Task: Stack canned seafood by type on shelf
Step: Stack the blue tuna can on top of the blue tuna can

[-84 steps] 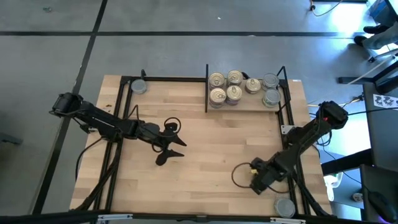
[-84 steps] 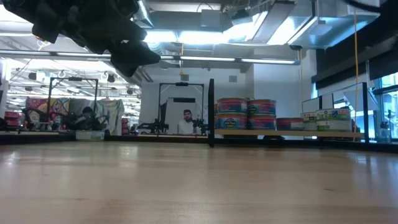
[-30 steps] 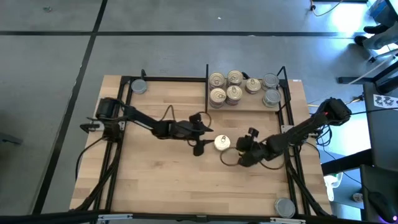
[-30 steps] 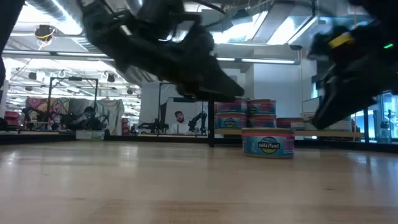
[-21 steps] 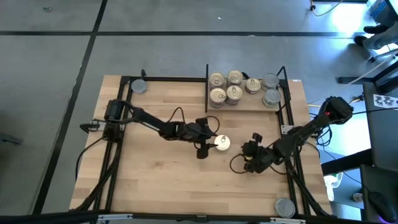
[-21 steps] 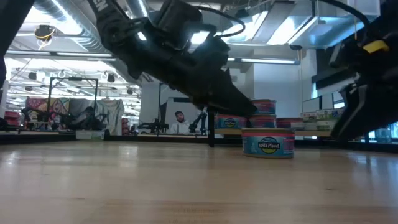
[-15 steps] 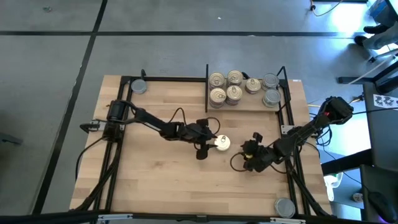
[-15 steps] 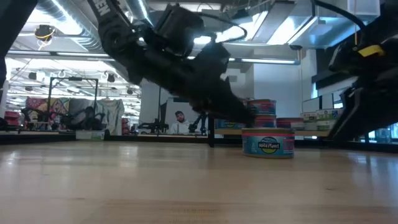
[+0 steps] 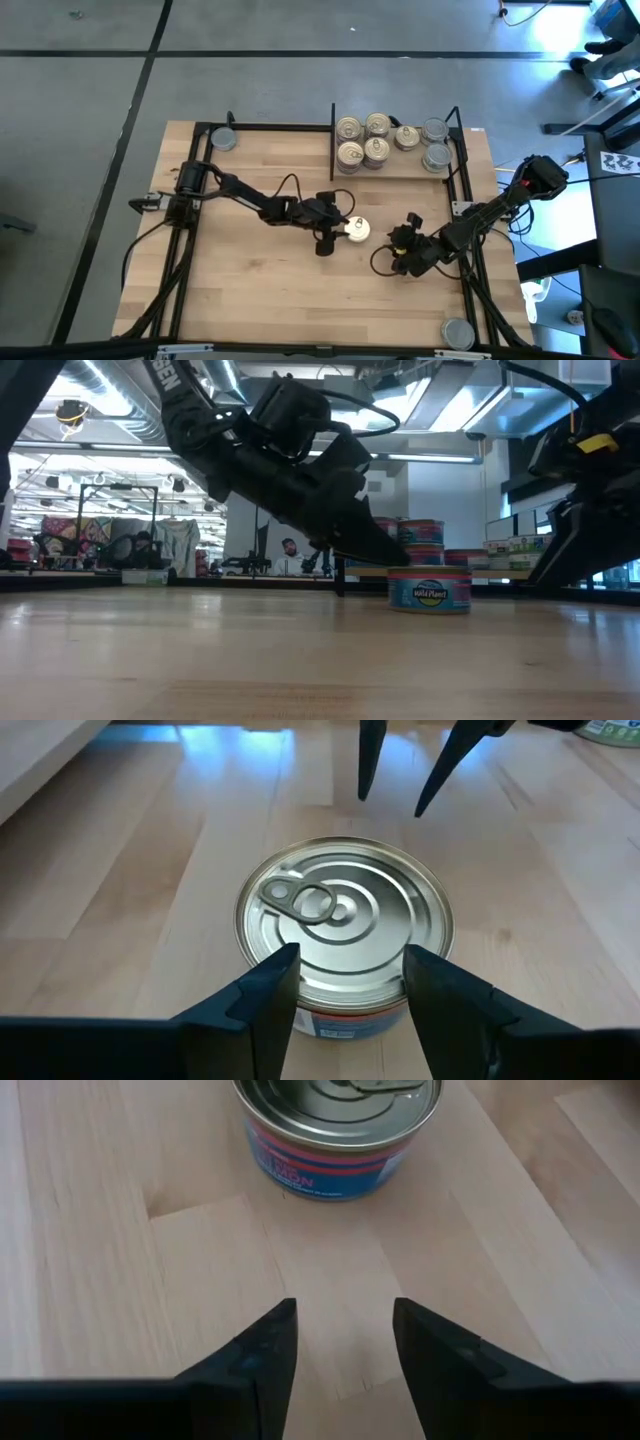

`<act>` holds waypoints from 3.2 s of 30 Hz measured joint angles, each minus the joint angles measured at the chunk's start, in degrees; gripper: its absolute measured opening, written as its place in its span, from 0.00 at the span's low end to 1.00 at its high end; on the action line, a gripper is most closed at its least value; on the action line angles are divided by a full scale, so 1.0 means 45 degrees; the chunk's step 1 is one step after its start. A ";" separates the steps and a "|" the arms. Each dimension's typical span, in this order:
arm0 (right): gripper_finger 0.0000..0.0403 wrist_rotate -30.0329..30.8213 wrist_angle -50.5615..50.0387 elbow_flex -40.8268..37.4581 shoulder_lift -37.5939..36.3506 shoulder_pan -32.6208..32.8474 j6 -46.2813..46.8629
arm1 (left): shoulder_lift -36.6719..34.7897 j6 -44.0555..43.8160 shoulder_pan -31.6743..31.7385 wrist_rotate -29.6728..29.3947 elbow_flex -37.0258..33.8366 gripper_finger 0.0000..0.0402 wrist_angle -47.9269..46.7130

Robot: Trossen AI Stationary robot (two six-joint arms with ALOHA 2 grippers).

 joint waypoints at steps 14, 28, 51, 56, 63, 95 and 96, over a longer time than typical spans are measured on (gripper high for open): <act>0.42 0.0103 0.0464 0.0002 0.0000 0.0000 -0.1398 | 0.0011 -0.0006 0.0040 0.0204 -0.0040 0.44 -0.0303; 0.67 0.1446 0.2399 0.0002 0.0000 0.0000 -0.5347 | 0.0074 -0.0405 0.0216 0.0491 -0.1753 0.44 0.3118; 0.70 0.1337 0.5256 0.0017 0.1515 -0.1549 -1.7811 | 0.0065 -0.0238 0.0250 0.0481 -0.1750 0.44 0.3080; 0.70 0.1004 0.5588 0.0017 0.1520 -0.1953 -1.9101 | 0.0065 -0.0243 0.0250 0.0476 -0.1750 0.44 0.3088; 0.70 -0.0189 0.5700 0.0017 0.1520 -0.2195 -2.0923 | 0.0065 -0.0185 0.0250 0.0467 -0.1750 0.44 0.3088; 0.91 -0.0588 0.5787 0.0012 0.1520 -0.2166 -2.1634 | 0.0060 -0.0131 0.0250 0.0462 -0.1745 0.44 0.3097; 0.94 -0.0589 0.5786 0.0012 0.1520 -0.2166 -2.1633 | 0.0060 -0.0131 0.0250 0.0462 -0.1745 0.44 0.3097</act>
